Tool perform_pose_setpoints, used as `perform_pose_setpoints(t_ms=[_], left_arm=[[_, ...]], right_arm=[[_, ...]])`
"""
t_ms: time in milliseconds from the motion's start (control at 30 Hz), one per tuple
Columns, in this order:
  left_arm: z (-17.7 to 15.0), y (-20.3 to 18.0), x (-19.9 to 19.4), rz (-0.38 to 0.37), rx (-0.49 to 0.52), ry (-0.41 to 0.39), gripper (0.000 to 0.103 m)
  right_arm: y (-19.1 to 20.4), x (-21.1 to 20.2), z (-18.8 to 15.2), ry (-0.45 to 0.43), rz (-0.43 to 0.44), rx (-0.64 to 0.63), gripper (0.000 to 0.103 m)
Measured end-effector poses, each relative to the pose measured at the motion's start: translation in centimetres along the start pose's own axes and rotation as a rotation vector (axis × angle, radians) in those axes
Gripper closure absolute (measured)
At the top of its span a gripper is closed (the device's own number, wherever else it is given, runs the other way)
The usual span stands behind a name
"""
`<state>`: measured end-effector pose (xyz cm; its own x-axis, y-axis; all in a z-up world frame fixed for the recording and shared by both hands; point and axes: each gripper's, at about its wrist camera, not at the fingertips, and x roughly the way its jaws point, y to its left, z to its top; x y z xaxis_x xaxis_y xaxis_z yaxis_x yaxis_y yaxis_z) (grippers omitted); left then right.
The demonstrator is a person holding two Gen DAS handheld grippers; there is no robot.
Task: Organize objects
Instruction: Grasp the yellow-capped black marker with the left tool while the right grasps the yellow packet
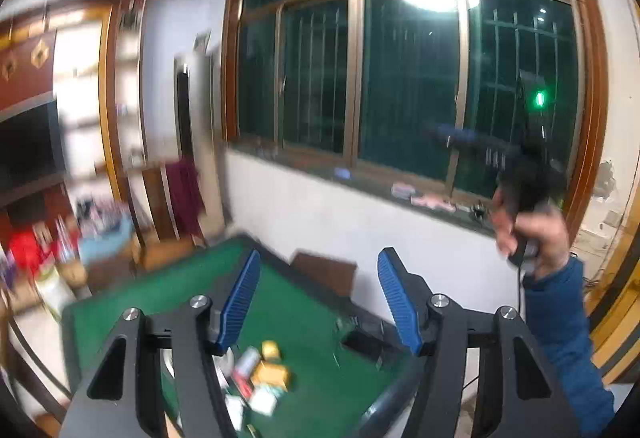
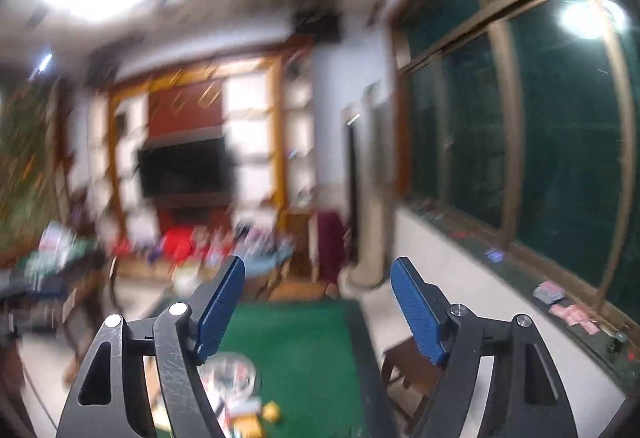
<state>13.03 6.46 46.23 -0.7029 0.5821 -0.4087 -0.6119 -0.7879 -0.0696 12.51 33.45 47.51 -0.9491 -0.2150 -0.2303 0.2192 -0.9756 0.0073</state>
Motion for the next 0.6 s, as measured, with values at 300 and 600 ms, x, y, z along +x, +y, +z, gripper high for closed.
perform_pose_setpoints(t_ms=[300, 600], left_arm=[[-21.1, 5.6, 5.1, 0.010, -0.130, 0.266, 0.042], [-35.2, 10.5, 14.5, 0.114, -0.252, 0.516, 0.042]], right_arm=[[10.7, 13.1, -24.2, 0.449, 0.378, -0.078, 0.018], [9.8, 24.5, -34.7, 0.722, 0.289, -0.143, 0.017]])
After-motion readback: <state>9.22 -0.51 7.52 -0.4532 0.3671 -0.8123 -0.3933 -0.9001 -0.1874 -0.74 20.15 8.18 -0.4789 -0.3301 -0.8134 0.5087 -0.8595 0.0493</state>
